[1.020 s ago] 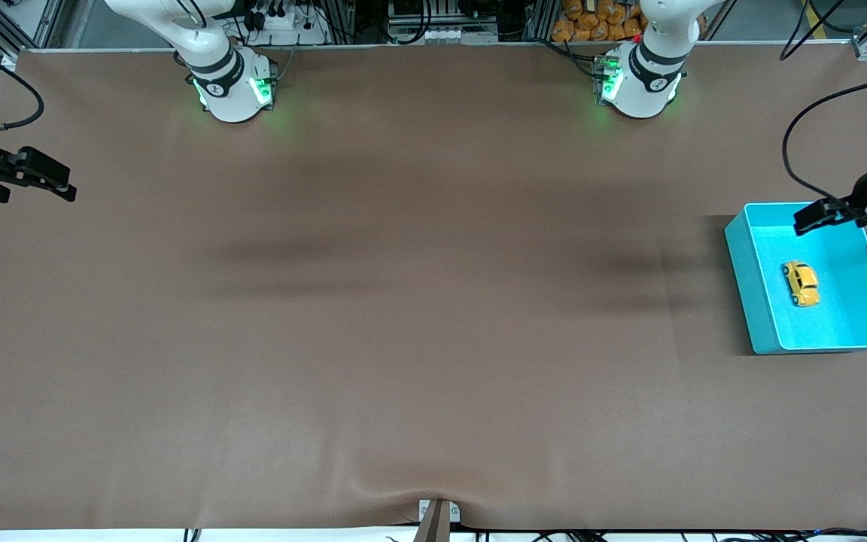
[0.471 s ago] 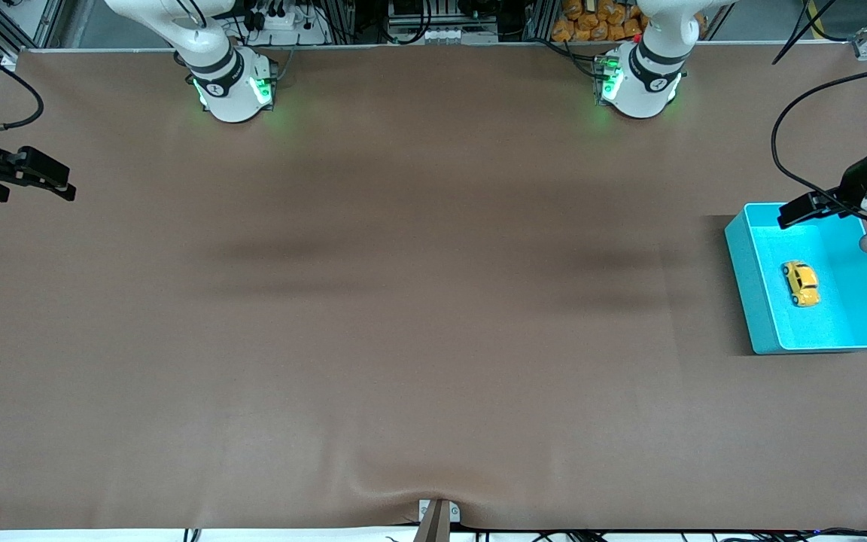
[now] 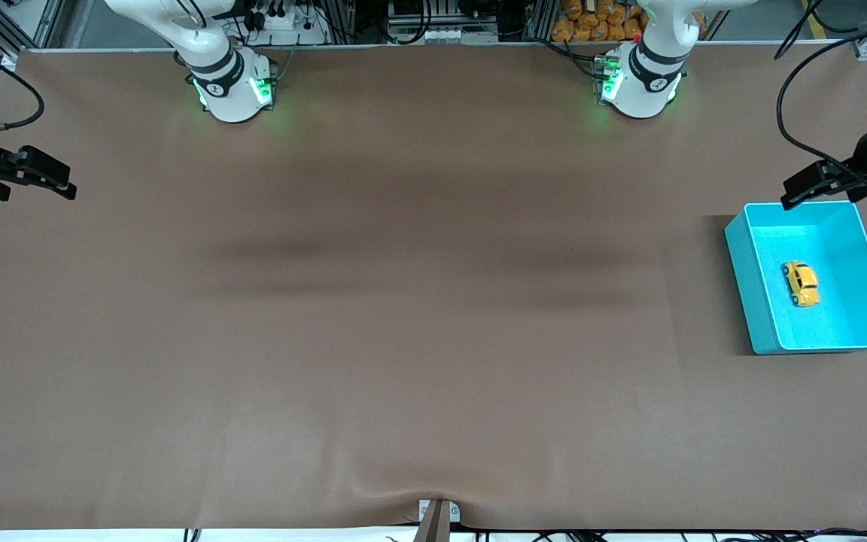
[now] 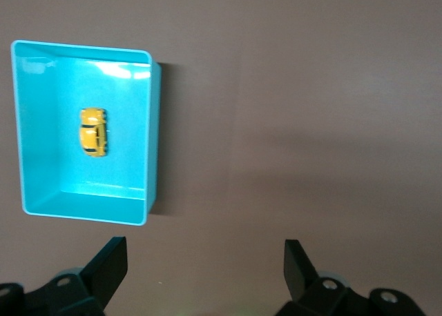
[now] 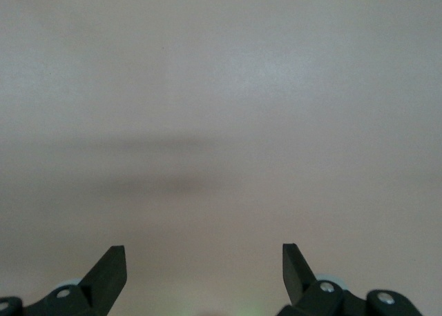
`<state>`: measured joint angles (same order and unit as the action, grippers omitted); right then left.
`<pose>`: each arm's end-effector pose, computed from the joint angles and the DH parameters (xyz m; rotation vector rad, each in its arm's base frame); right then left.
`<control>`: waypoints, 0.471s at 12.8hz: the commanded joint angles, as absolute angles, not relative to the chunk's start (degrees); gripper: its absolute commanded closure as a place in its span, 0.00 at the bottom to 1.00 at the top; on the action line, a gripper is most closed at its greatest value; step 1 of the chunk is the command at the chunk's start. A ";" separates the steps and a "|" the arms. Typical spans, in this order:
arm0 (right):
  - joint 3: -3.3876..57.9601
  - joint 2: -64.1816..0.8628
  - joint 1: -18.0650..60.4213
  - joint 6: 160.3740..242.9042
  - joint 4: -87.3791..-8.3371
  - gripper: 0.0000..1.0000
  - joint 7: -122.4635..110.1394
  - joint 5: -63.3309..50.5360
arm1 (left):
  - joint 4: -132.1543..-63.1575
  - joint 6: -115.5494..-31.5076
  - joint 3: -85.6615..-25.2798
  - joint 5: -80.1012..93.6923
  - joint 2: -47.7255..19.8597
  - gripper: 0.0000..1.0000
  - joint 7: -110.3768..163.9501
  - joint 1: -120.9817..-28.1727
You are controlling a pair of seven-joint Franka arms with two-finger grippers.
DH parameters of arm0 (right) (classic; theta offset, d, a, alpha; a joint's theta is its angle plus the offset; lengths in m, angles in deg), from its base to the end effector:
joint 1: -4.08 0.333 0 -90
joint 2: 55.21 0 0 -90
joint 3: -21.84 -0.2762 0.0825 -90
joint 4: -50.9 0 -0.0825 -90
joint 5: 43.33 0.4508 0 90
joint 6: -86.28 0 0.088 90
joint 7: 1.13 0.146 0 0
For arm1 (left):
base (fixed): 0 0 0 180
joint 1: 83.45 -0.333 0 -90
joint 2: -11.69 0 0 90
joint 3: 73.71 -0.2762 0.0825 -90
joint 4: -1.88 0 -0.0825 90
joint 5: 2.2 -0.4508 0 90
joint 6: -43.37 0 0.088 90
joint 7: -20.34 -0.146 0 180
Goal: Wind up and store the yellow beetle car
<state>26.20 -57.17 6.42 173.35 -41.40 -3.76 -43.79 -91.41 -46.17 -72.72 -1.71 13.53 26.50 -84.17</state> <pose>0.6034 -0.0230 0.5408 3.1372 0.0166 -0.0900 0.6094 -0.0042 0.5339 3.1309 0.1612 -0.0529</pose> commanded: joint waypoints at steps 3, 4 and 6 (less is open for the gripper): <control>26.14 -57.06 6.37 172.77 -40.77 0.00 -3.15 -45.00 | -86.45 -40.04 -73.97 0.88 14.06 0.00 24.91 -82.75; 26.14 -57.14 6.37 172.68 -40.77 0.00 -3.06 -45.00 | -86.45 -40.04 -74.15 0.88 15.02 0.00 23.69 -82.75; 26.14 -57.15 6.45 172.77 -40.59 0.00 -3.15 -45.00 | -86.36 -39.95 -73.80 0.97 15.55 0.00 22.62 -82.75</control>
<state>26.22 -57.17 6.41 173.34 -41.37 -3.76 -43.80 -86.82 -41.19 -73.21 -0.12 14.39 24.00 -83.33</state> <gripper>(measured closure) 0.000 0.000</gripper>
